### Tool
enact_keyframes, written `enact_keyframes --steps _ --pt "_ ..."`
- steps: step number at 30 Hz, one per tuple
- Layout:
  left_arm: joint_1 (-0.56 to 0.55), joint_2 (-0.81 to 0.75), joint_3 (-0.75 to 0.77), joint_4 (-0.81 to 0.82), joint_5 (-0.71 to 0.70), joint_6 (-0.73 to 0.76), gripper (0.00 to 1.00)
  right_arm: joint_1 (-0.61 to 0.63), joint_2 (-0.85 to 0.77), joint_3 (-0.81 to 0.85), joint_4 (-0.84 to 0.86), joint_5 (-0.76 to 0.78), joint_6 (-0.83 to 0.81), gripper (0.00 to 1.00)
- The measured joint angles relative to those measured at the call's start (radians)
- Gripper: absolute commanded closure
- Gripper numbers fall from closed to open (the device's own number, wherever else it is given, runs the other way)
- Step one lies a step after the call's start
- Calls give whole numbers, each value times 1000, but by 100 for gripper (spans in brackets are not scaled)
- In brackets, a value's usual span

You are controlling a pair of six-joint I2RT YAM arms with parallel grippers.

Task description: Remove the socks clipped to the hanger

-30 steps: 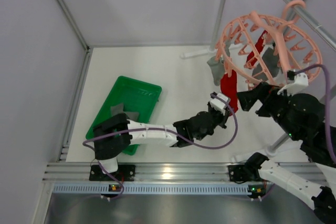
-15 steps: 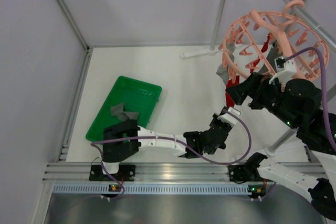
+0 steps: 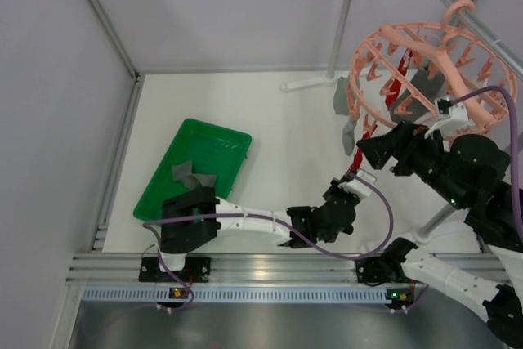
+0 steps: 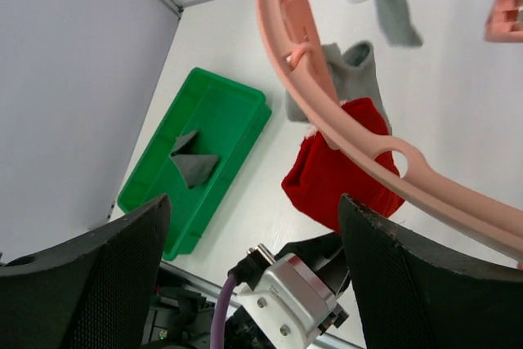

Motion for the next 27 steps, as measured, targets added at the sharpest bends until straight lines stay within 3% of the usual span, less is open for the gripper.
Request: enact_keyframes --steps 10,27 --pt "-43 57 97 -97 -85 16 100 0 79 26 11 130 -12 32" --pt "-66 161 199 -154 -301 150 100 51 154 60 -95 407 2 36"
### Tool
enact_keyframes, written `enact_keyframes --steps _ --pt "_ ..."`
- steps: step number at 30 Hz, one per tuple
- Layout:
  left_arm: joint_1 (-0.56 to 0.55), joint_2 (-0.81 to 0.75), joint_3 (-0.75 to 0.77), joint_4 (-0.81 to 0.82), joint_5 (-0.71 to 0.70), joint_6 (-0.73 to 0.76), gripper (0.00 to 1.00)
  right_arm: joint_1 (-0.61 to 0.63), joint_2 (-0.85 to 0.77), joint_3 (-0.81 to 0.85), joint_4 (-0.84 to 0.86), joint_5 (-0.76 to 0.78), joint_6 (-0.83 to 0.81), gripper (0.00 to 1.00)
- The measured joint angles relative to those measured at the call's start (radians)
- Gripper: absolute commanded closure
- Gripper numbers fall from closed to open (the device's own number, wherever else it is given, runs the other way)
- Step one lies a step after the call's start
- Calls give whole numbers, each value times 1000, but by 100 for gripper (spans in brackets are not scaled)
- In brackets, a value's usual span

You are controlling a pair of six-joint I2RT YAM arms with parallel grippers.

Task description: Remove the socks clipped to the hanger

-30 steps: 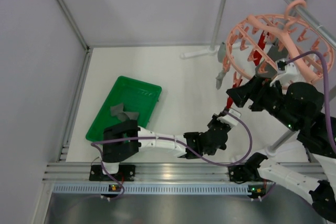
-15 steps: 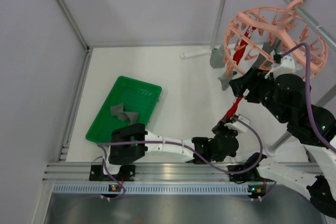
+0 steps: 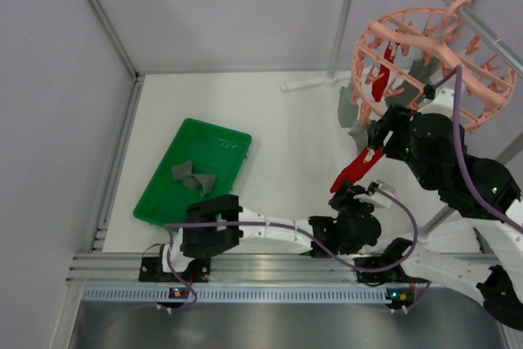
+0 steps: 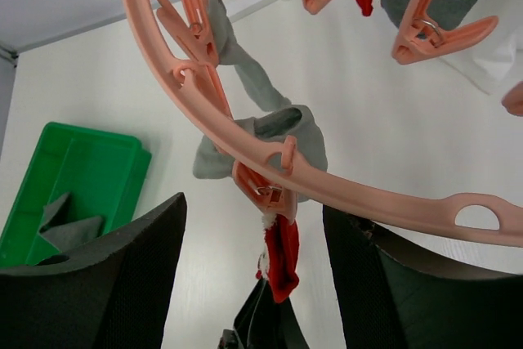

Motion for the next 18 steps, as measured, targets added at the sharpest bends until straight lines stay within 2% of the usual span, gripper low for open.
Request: enact_keyframes --steps 3,9,18 --pt "0 14 11 0 -25 20 100 14 13 1 -23 45 9 36" --pt "0 24 18 -1 -60 41 100 25 16 -20 -28 130 24 43" --pt "-2 24 40 -5 -82 61 100 37 29 -62 3 221 37 43"
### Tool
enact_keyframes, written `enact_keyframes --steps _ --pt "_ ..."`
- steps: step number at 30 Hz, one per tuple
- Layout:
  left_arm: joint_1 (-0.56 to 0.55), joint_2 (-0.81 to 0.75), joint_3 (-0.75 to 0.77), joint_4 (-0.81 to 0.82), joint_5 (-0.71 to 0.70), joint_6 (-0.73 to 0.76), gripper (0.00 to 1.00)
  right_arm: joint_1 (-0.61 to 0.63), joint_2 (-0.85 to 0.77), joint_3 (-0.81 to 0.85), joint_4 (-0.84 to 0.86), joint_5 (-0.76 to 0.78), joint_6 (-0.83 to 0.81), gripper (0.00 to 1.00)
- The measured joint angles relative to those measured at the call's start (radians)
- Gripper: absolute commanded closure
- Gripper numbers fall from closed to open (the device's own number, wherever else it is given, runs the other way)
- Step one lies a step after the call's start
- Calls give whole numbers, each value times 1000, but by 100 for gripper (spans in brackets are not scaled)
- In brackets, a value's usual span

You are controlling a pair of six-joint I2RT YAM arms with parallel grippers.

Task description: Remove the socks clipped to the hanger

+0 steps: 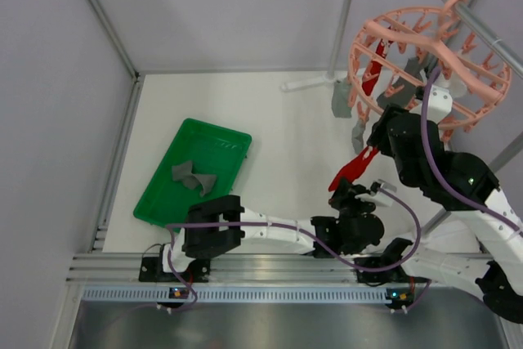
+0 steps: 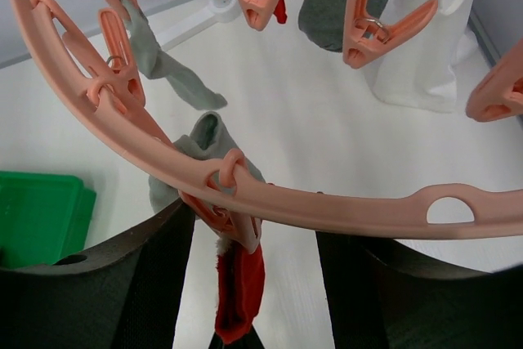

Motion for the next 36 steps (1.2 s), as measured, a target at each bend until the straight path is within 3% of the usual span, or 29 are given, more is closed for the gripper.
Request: enact_keyframes --steps 18,24,27,28,36 --pt "-6 73 49 0 -26 45 100 39 45 5 18 87 18 52" --pt "-6 82 58 0 -39 60 100 43 56 11 16 95 26 62" --pt "-6 82 59 0 -47 64 100 43 59 11 14 101 25 95" --pt "-6 82 60 0 -48 66 100 43 60 11 14 105 25 100" --pt "-7 81 50 -3 -47 62 100 44 61 10 20 119 33 100"
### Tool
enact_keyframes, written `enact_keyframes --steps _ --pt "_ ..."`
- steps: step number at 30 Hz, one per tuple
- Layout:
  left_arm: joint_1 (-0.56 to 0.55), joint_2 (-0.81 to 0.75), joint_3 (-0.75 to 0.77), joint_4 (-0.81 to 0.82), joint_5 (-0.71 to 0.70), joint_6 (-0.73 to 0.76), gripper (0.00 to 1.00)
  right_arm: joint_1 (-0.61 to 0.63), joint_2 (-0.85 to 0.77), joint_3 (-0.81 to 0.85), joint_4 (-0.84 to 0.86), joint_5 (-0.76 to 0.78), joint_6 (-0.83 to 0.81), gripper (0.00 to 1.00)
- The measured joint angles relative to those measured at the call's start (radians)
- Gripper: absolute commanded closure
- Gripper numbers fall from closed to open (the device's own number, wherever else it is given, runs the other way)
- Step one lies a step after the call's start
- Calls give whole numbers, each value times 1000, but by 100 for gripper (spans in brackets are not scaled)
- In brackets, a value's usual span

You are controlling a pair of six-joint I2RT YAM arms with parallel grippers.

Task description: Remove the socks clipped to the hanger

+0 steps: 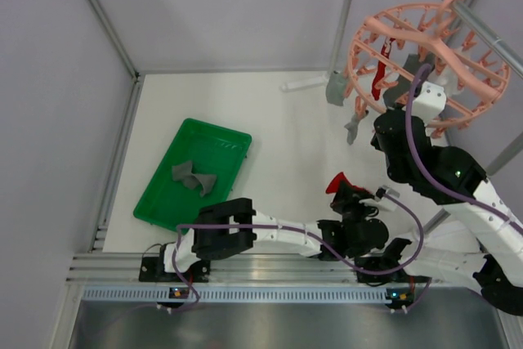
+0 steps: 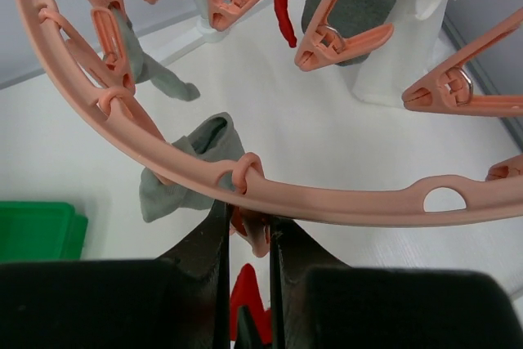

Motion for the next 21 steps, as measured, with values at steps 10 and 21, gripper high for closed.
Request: enact_keyframes --steps 10,21 --pt "133 -304 -304 -321 256 -372 100 0 -30 -24 17 -6 -11 100" --pt "729 -1087 -633 -512 616 -669 100 0 -105 -82 49 -33 -35 100"
